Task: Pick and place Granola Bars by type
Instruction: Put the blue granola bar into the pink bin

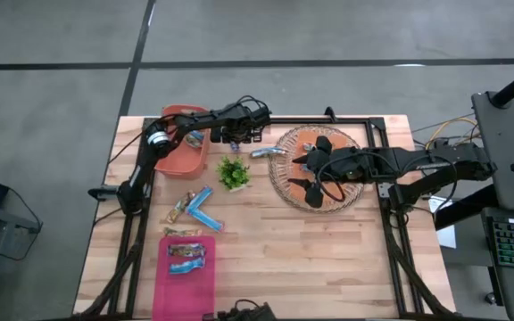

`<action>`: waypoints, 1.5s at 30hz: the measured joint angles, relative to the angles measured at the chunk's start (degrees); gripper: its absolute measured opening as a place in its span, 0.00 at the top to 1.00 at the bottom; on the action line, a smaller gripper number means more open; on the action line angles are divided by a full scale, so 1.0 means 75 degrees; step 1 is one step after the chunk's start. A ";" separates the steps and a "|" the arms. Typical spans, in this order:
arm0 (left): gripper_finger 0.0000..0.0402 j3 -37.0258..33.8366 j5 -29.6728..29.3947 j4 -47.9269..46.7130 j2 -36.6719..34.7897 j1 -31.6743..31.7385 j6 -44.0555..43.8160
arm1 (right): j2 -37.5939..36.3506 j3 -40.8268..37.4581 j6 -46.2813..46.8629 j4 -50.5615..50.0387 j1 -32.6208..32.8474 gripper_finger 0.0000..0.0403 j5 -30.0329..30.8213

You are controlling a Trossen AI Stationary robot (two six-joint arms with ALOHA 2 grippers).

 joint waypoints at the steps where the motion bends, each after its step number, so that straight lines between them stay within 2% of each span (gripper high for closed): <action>1: 0.57 -0.0052 -0.0019 -0.0009 0.0000 0.0009 -0.0115 | 0.0000 0.0000 -0.0007 -0.0009 -0.0002 0.37 0.0001; 10: 0.57 -0.0559 0.0157 0.0267 0.0000 0.0017 -0.0374 | 0.0000 -0.0013 -0.0160 -0.0018 0.0000 0.37 -0.0025; 20: 0.57 -0.0575 0.1068 0.0713 0.0000 -0.0009 0.0223 | 0.0000 -0.0015 -0.0245 -0.0006 0.0000 0.38 -0.0023; 25: 0.67 -0.0575 0.1109 0.0712 0.0000 -0.0007 0.0218 | 0.0000 -0.0015 -0.0248 0.0009 0.0000 0.40 -0.0023; 32: 0.94 -0.0699 0.1109 0.0744 -0.0026 -0.0008 0.0246 | 0.0000 -0.0012 -0.0256 0.0043 0.0000 0.42 -0.0020; 40: 0.96 -0.0713 0.1223 0.0722 -0.0092 -0.0076 0.0253 | 0.0000 -0.0009 -0.0359 0.0036 0.0000 0.41 -0.0020; 45: 0.97 -0.0474 0.1352 0.0658 -0.0348 -0.0279 0.0810 | 0.0000 0.0000 -0.0561 0.0032 0.0000 0.42 -0.0015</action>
